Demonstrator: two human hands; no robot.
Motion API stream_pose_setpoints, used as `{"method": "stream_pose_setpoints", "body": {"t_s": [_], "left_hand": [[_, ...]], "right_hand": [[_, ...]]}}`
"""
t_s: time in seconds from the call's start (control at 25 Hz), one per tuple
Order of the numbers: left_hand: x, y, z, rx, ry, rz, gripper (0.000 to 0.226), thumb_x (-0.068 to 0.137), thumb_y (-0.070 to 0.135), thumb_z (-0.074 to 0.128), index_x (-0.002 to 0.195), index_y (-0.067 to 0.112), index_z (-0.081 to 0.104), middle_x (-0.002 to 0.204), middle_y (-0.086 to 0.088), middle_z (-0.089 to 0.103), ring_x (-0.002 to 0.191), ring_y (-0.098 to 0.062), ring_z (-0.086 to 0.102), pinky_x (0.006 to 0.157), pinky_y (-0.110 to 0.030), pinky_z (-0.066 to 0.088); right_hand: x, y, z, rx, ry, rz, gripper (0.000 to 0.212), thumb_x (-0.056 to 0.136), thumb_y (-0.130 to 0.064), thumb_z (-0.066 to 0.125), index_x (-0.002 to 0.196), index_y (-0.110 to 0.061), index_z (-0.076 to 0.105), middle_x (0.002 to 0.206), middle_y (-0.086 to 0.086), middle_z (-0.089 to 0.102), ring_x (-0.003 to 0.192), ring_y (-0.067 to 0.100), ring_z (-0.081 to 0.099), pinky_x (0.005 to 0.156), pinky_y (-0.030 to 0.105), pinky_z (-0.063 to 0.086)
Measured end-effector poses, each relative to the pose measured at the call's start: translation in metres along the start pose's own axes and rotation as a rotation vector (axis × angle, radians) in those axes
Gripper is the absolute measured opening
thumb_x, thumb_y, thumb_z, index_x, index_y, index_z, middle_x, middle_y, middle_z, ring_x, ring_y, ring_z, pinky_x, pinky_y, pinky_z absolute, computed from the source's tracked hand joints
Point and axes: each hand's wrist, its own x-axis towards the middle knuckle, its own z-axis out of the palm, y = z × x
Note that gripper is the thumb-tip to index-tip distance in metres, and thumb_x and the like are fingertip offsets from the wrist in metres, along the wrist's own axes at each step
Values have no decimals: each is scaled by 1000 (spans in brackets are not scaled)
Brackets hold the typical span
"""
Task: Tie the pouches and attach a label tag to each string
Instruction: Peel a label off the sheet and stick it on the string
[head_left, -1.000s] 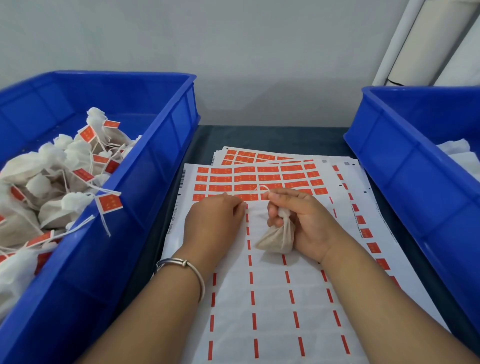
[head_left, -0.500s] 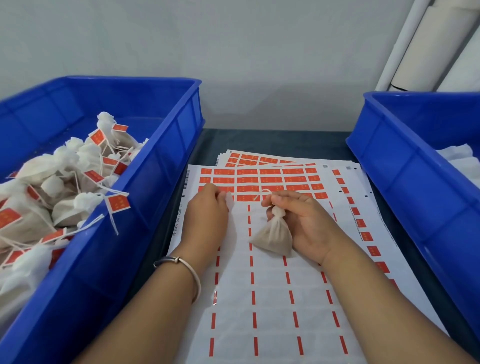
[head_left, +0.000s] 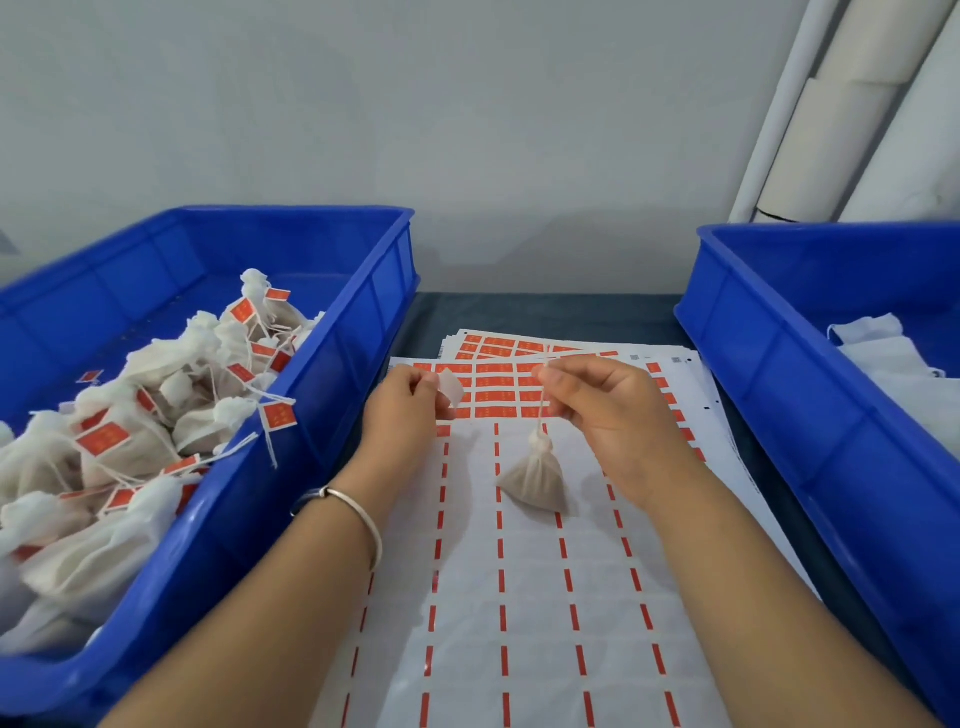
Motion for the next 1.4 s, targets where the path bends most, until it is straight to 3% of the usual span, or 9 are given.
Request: {"method": "stream_pose_setpoints", "body": {"t_s": [0.2,0.44,0.64,0.76,0.88,1.4], "left_hand": [[-48,13,3,-295,-142,-20,18,96,29,48,88,24,63,68,8,68,74,-11,66,73,-24,52],[-89,24,18,-387,-340,32,24,97,33,43,91,26,65,78,13,71,80,-7,68,76,-20,46],[-103,14,26,-386,-502,78,21,98,30,42,95,27,63,81,14,71,81,-8,69,89,-29,47],[-103,11,28,-415,-561,62,21,99,28,40,98,25,61,81,13,71,75,-12,70,79,-22,52],[-103,10,29,-450,-608,32,22,99,26,40,102,21,61,84,10,70,72,-15,70,70,-16,54],[-106,12,23,-586,-667,-4,23,99,22,39,100,18,62,87,4,72,77,-19,71,69,-16,54]], "right_hand": [[-23,-16,-9,-121,-49,-111,13,87,-28,62,78,-37,66,74,-24,68,73,-4,63,64,5,49],[-46,-13,-19,-1,30,-101,10,85,-27,63,78,-30,70,73,-15,70,65,2,62,62,11,51],[-53,-1,-24,22,115,-51,1,77,-34,67,76,-34,68,76,-25,66,74,-7,61,59,9,48],[-52,2,-27,38,145,-37,19,63,-51,63,72,-35,69,78,-23,66,80,-6,62,61,9,49],[-51,4,-26,41,156,-20,19,59,-55,61,70,-42,69,84,-24,67,88,-6,61,67,13,48],[-46,14,-28,86,211,-2,25,56,-59,62,75,-46,71,84,-22,69,84,-2,63,76,25,50]]}}
